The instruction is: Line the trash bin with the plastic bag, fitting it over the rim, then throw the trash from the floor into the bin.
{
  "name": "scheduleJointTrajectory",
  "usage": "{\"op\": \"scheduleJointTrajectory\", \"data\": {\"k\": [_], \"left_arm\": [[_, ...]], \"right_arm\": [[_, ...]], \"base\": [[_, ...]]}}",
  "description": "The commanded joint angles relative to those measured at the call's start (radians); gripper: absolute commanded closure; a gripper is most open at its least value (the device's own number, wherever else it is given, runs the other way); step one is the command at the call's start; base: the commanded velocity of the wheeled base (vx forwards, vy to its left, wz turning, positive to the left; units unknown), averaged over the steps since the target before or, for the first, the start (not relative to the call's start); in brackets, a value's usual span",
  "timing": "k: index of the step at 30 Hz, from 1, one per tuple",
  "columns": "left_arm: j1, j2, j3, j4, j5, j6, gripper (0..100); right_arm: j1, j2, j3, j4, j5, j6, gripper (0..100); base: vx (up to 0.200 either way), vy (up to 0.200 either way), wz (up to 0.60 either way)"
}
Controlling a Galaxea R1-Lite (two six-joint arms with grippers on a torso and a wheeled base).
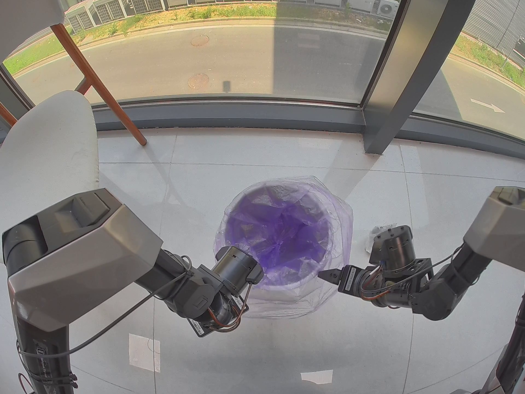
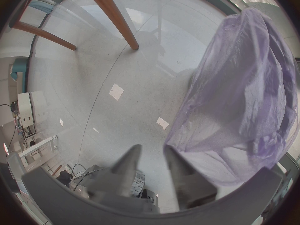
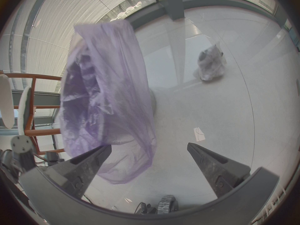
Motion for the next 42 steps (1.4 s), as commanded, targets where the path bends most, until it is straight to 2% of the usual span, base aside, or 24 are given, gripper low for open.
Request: {"op": "scheduleJointTrajectory", "data": {"k": [1, 4, 5, 6, 7, 8, 12, 13, 15, 18, 31, 32, 37, 42], "left_arm": [[-0.006, -0.002, -0.018, -0.036, 0.023, 0.002, 0], [-0.028, -0.015, -0.004, -0.037, 0.035, 0.011, 0], [-0.028, -0.015, -0.004, -0.037, 0.035, 0.011, 0], [-0.040, -0.037, 0.011, -0.039, 0.050, 0.014, 0], [-0.042, -0.038, 0.012, -0.039, 0.052, 0.014, 0], [-0.054, -0.072, 0.026, -0.039, 0.066, 0.019, 0], [-0.059, -0.155, 0.063, -0.040, 0.064, 0.024, 0], [-0.059, -0.155, 0.063, -0.040, 0.064, 0.024, 0], [-0.063, -0.252, 0.098, -0.039, 0.066, 0.037, 0], [-0.063, -0.364, 0.134, -0.051, 0.061, 0.048, 0], [-0.026, -0.704, 0.272, -0.085, 0.060, 0.053, 0], [-0.026, -0.733, 0.292, -0.086, 0.060, 0.053, 0], [-0.017, -0.827, 0.316, -0.112, 0.052, 0.054, 0], [0.069, -0.953, 0.296, -0.132, -0.020, 0.096, 0]], "right_arm": [[-0.031, -0.223, 0.044, 0.004, 0.056, -0.018, 0], [-0.077, -0.287, 0.050, 0.001, 0.126, -0.121, 0], [-0.077, -0.287, 0.050, 0.001, 0.126, -0.121, 0], [-0.113, -0.295, 0.050, -0.008, 0.171, -0.208, 0], [-0.116, -0.295, 0.050, -0.010, 0.174, -0.215, 0], [-0.149, -0.290, 0.043, -0.022, 0.200, -0.301, 0], [-0.197, -0.250, 0.038, -0.096, 0.203, -0.431, 0], [-0.197, -0.250, 0.038, -0.096, 0.203, -0.431, 0], [-0.206, -0.178, 0.009, -0.208, 0.205, -0.466, 0], [-0.206, -0.105, -0.031, -0.281, 0.205, -0.471, 0], [-0.186, 0.085, -0.238, -0.296, 0.202, -0.498, 0], [-0.188, 0.101, -0.252, -0.296, 0.203, -0.509, 100], [-0.194, 0.119, -0.272, -0.295, 0.203, -0.524, 100], [-0.200, 0.113, -0.269, -0.295, 0.198, -0.521, 100]], "base": [[0.000, 0.000, 0.00], [0.000, 0.000, 0.00], [0.000, 0.000, 0.00], [0.000, 0.000, 0.00], [0.000, 0.000, 0.00], [0.000, 0.000, 0.00], [0.000, 0.000, 0.00], [0.000, 0.000, 0.00], [0.000, 0.000, 0.00], [0.000, 0.000, 0.00], [0.000, 0.000, 0.00], [0.000, 0.000, 0.00], [0.000, 0.000, 0.00], [0.000, 0.000, 0.00]]}}
